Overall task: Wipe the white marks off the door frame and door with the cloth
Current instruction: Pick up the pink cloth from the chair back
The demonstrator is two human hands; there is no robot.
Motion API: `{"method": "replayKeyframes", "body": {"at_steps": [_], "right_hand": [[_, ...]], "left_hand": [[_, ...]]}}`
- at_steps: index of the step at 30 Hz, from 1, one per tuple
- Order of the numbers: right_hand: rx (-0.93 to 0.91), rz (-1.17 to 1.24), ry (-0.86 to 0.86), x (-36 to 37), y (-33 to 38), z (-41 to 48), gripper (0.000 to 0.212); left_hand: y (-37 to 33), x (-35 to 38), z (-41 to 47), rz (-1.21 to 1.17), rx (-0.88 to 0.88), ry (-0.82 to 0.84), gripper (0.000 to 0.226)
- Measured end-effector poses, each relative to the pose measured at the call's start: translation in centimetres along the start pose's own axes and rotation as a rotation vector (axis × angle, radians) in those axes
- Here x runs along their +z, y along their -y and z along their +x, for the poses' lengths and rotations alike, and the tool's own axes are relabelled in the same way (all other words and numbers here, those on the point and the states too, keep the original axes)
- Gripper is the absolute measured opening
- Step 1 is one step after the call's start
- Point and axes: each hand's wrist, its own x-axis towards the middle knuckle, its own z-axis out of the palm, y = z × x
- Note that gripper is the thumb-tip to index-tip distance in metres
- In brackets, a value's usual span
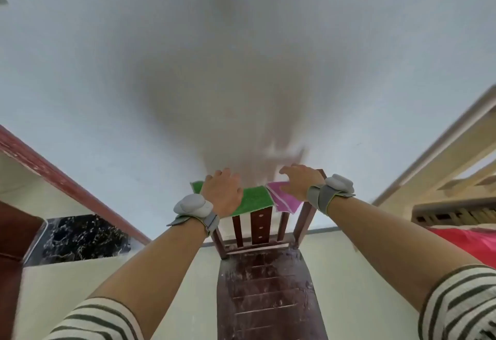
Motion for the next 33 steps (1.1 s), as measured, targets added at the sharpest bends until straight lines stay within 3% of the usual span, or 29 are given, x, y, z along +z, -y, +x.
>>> {"method": "replayKeyframes", "body": {"at_steps": [6,10,23,27,33], "right_hand": [[-0.078,-0.056,0.148,1.5,-0.4,1.9,0.032],[-0.124,-0.052,0.155,1.4,-0.7,2.5,0.023],[-0.136,-0.065,-0.136,-0.7,1.0,1.5,0.029],[-0.193,-0.106,-0.322,-2.9,3.9,0.2,0.024],[-0.240,-0.063,-0.415,-5.4,12.0,-2.3,0.027]], "left_hand": [[-0.9,3.1,1.1,-0.008,0.006,0.179,0.039],[-1.3,4.2,1.0,0.033,-0.008,0.165,0.043],[-0.3,1.8,-0.7,-0.021,0.049,0.129,0.039],[1.6,-1.1,-2.9,-0.049,0.034,0.064,0.034],[6.4,-4.5,-8.6,-0.041,-0.029,-0.025,0.033]]}}
